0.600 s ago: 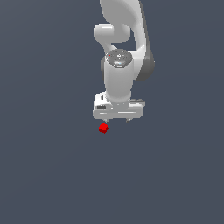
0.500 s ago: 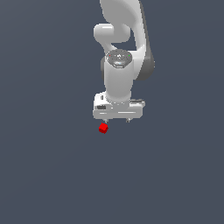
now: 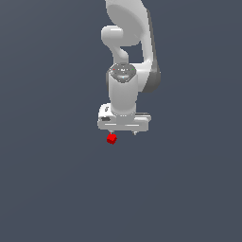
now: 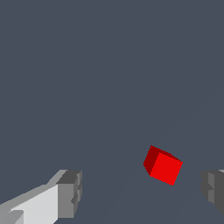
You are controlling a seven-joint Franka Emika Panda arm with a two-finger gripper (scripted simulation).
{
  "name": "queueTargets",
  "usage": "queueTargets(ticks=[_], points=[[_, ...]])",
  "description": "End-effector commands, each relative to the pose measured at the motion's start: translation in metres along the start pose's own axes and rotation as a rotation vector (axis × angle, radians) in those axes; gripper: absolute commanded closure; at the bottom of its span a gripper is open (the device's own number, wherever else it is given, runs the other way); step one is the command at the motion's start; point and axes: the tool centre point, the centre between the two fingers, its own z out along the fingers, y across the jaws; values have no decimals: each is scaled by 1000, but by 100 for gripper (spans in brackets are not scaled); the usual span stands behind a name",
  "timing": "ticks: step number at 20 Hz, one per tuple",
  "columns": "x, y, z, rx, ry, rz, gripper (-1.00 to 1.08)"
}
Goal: Lift up the red cube by 0.2 meters.
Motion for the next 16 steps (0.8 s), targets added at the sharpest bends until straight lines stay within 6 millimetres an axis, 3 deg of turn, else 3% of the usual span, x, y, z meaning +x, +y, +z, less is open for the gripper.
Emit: queueTargets(ticks=[1, 10, 16], points=[[-4, 9, 15, -3, -2, 47, -92], [-28, 49, 89, -17, -6, 276, -92], [-41, 63, 120, -22, -8, 369, -92]])
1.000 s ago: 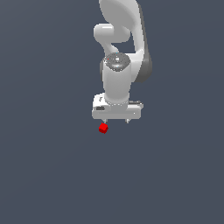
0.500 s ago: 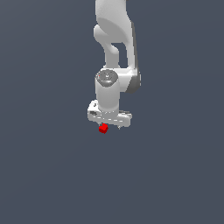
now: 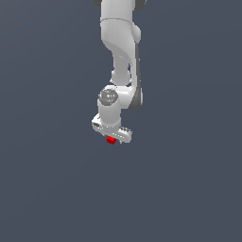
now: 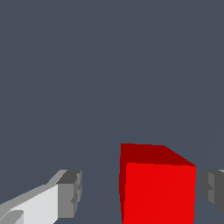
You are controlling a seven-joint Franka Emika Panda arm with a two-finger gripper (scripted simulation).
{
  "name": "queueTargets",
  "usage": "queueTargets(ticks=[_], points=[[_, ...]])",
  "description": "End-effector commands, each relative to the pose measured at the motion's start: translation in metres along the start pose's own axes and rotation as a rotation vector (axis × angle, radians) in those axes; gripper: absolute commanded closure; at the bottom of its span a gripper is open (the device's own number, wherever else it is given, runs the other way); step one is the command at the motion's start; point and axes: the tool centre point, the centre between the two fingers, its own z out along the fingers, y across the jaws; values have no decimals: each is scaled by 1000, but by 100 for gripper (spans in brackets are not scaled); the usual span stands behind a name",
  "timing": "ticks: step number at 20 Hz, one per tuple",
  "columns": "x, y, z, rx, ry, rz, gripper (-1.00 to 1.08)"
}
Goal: Lift up the red cube by 0.2 meters.
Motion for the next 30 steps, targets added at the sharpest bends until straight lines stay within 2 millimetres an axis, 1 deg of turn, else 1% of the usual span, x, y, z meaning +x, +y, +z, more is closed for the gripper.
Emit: queueTargets(ticks=[1, 6, 7, 18, 21, 26, 30], points=[[-2, 5, 9, -1, 1, 30, -92], [-4, 8, 17, 0, -1, 50, -92], [-4, 8, 17, 0, -1, 50, 108], [-3, 7, 16, 0, 0, 50, 108], [-4, 7, 12, 0, 0, 50, 108], [-4, 7, -6, 0, 0, 50, 108], [-5, 8, -31, 1, -1, 50, 108]])
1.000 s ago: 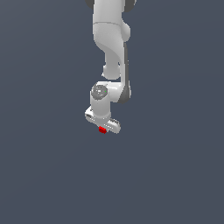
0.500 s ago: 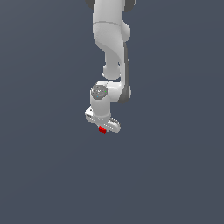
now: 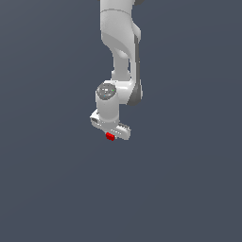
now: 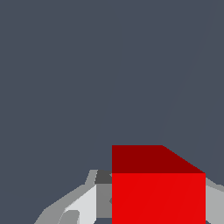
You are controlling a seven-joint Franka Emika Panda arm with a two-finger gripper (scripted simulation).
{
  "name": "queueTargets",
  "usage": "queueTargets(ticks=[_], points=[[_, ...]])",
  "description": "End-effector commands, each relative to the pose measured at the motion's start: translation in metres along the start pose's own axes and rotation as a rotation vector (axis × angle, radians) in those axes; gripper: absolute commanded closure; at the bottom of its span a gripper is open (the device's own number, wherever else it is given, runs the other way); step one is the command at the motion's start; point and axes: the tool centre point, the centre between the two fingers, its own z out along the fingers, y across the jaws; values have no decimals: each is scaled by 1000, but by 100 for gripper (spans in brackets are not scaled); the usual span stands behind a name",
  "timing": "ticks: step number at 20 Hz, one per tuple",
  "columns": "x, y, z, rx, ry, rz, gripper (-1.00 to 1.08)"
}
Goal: Lift up the red cube by 0.2 meters.
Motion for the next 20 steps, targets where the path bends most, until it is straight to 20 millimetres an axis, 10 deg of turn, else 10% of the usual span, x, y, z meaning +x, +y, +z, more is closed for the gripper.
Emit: queueTargets(ticks=[1, 20], points=[[0, 0, -18, 1, 1, 0, 108], [0, 1, -166, 0, 1, 1, 108]])
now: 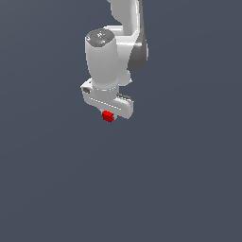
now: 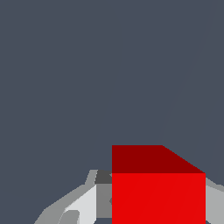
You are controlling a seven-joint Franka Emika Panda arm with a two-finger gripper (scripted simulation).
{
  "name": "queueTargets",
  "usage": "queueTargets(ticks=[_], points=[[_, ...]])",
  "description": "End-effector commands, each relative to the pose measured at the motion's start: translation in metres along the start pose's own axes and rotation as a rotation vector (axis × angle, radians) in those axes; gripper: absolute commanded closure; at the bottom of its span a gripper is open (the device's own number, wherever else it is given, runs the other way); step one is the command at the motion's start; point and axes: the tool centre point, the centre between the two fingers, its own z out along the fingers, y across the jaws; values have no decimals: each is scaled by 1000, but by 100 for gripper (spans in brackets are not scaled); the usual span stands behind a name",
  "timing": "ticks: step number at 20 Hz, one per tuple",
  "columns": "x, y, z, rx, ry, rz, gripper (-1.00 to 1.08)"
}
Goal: Lift up the red cube by 0.2 meters.
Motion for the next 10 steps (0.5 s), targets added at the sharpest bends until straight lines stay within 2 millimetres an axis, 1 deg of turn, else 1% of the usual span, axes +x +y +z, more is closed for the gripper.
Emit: queueTargets(ticks=[1, 5, 10], points=[[0, 0, -10, 0, -1, 0, 108], [1, -1, -16, 0, -1, -1, 108], [1, -1, -14, 0, -1, -1, 108]])
